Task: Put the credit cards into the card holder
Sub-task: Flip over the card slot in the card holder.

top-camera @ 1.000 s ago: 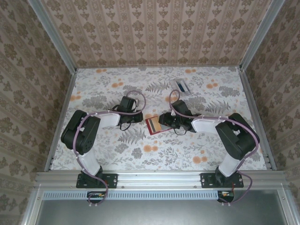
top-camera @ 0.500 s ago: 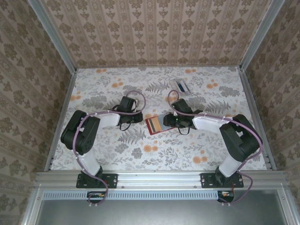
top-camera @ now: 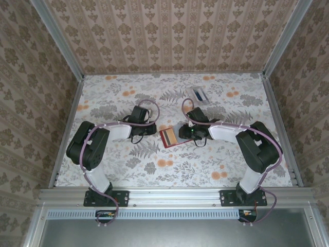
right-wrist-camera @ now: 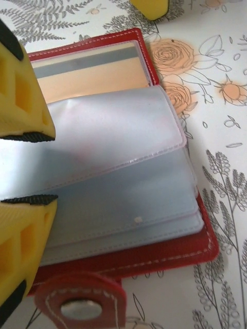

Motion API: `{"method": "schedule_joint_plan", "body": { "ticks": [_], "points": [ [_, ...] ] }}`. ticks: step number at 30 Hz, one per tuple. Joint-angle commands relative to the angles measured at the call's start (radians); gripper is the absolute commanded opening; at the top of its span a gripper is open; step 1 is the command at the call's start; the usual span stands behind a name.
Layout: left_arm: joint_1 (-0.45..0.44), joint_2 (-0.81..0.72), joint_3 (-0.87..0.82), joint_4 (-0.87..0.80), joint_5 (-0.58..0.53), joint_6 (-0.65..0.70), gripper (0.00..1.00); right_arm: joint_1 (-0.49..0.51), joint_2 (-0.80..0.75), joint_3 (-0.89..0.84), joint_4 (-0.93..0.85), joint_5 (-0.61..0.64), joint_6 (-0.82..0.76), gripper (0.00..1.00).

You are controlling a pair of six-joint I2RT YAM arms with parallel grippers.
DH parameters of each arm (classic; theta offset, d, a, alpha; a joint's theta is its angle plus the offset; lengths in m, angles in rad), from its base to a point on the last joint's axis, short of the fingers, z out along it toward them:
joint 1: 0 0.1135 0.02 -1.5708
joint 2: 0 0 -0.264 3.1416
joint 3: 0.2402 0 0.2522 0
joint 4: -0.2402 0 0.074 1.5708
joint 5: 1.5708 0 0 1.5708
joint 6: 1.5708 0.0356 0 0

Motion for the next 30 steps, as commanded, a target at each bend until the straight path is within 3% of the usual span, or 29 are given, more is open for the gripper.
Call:
{"method": "schedule_joint_plan", "body": {
  "ticks": [1,22,27,30],
  "points": [
    [0.007,-0.035,-0.017,-0.006,0.001,0.012,0.07,0.0,-0.013,0.012,0.0,-0.068,0.012,0.33],
    [0.02,-0.048,-0.022,-0.002,0.019,-0.001,0.08,0.011,-0.032,-0.064,0.333,-0.312,0.147,0.35],
    [0.046,-0.076,-0.039,-0.004,0.015,-0.002,0.2,0.054,0.039,-0.039,0.397,-0.351,0.163,0.36],
    [0.087,-0.131,-0.088,0.024,-0.02,-0.012,0.35,0.068,0.102,-0.017,0.443,-0.381,0.2,0.35]
  ]
}}
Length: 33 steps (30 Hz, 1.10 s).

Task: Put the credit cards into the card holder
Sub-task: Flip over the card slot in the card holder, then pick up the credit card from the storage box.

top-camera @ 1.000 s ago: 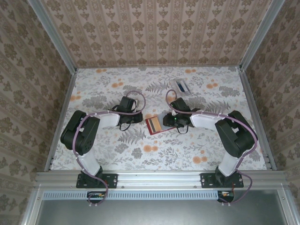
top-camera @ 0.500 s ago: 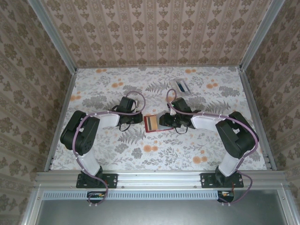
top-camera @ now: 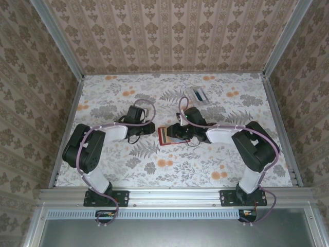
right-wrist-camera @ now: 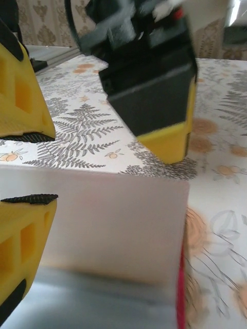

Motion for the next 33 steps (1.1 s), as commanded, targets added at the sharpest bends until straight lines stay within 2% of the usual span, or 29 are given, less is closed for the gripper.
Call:
{"method": "schedule_joint_plan", "body": {
  "ticks": [1,6,9,13,16,20,23,28,30,31,32,33],
  "points": [
    [0.043,-0.083,-0.06,0.029,-0.038,-0.004,0.39,0.017,0.072,0.028,0.086,-0.064,0.046,0.35],
    [0.062,-0.135,-0.081,0.024,-0.047,0.0,0.43,0.012,0.086,0.045,0.061,-0.053,0.022,0.37],
    [0.062,-0.134,-0.086,0.03,-0.06,-0.002,0.44,0.004,0.03,0.073,-0.021,-0.03,-0.042,0.37],
    [0.06,-0.124,-0.076,0.036,-0.025,0.0,0.45,-0.019,-0.06,0.152,-0.263,0.122,-0.204,0.41],
    [0.055,-0.138,-0.108,0.085,-0.028,0.009,0.53,-0.046,-0.107,0.217,-0.395,0.261,-0.322,0.42],
    [0.046,-0.156,-0.131,0.127,-0.018,0.022,0.59,-0.09,-0.146,0.281,-0.482,0.516,-0.448,0.48],
    [0.03,-0.169,-0.135,0.119,-0.064,0.046,0.62,-0.144,-0.116,0.355,-0.529,0.598,-0.512,0.54],
    [0.006,-0.193,-0.131,0.105,-0.094,0.078,0.66,-0.222,0.008,0.513,-0.596,0.636,-0.601,0.71],
    [0.005,-0.211,-0.137,0.101,-0.135,0.096,0.68,-0.237,0.069,0.582,-0.627,0.639,-0.641,0.84],
    [-0.023,-0.219,-0.138,0.097,-0.15,0.104,0.69,-0.243,0.097,0.621,-0.648,0.645,-0.66,0.93],
    [-0.026,-0.224,-0.136,0.093,-0.156,0.111,0.69,-0.248,0.121,0.65,-0.663,0.651,-0.675,0.99],
    [-0.026,-0.228,-0.133,0.086,-0.159,0.115,0.69,-0.252,0.149,0.685,-0.679,0.659,-0.688,1.0]
  ]
}}
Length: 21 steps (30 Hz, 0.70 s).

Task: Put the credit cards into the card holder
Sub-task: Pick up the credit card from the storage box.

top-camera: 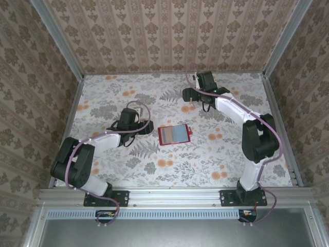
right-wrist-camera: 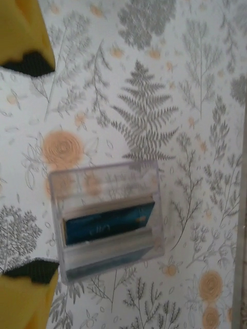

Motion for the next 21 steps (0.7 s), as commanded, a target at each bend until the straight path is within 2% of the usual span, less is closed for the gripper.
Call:
{"method": "schedule_joint_plan", "body": {
  "ticks": [1,6,13,21],
  "points": [
    [-0.02,-0.039,-0.004,-0.011,-0.048,0.052,0.69,-0.006,0.087,0.11,-0.122,0.063,-0.098,1.0],
    [-0.022,-0.047,-0.006,-0.011,-0.074,0.063,0.69,-0.018,0.227,0.284,-0.215,0.144,-0.154,1.0],
    [-0.023,-0.042,0.003,-0.03,-0.096,0.065,0.69,-0.028,0.36,0.418,-0.305,0.241,-0.214,0.98],
    [-0.023,-0.034,0.012,-0.034,-0.098,0.07,0.69,-0.056,0.421,0.463,-0.33,0.238,-0.216,0.89]
  ]
}}
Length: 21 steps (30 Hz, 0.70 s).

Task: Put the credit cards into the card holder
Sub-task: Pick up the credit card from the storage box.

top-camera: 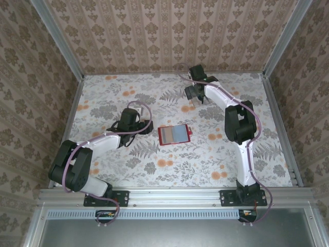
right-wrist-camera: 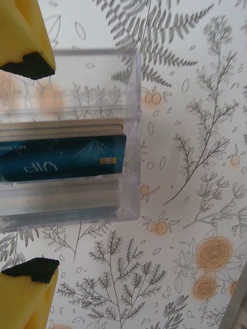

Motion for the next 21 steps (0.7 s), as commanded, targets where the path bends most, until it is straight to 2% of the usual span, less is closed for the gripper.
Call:
{"method": "schedule_joint_plan", "body": {
  "ticks": [1,4,10,21],
  "points": [
    [-0.003,-0.003,0.015,-0.025,-0.015,0.026,0.69,-0.024,0.037,0.024,-0.065,0.031,-0.017,0.85],
    [-0.003,-0.009,0.01,-0.03,-0.02,0.026,0.69,-0.042,0.029,0.025,-0.07,-0.025,-0.003,0.75],
    [-0.003,-0.011,0.015,-0.041,-0.038,0.032,0.69,-0.055,0.032,0.017,-0.071,-0.03,-0.037,0.75],
    [-0.006,-0.002,0.018,-0.041,-0.048,0.032,0.69,-0.055,-0.011,-0.006,-0.059,0.084,-0.076,0.73]
  ]
}}
